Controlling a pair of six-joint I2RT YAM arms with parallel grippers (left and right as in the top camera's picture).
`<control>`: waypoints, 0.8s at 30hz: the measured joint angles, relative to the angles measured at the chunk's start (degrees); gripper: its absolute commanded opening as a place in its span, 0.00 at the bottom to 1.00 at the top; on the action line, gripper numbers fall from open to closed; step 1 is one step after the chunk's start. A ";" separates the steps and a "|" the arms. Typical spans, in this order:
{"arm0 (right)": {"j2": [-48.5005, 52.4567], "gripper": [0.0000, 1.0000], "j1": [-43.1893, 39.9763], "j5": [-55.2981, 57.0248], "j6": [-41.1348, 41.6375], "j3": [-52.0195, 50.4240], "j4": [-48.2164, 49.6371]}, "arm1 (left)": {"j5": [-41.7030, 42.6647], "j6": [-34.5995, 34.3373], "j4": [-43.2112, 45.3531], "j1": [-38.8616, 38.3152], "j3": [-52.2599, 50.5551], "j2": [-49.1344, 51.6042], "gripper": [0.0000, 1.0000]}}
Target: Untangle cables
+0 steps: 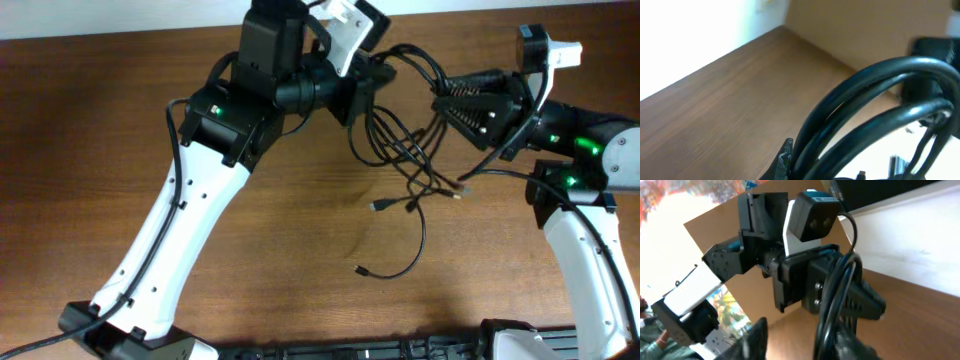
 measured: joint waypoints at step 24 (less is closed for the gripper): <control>9.81 0.95 0.33 1.86 -5.57 0.17 -14.47 | -17.44 -8.61 0.09 -8.81 -0.07 -2.29 0.00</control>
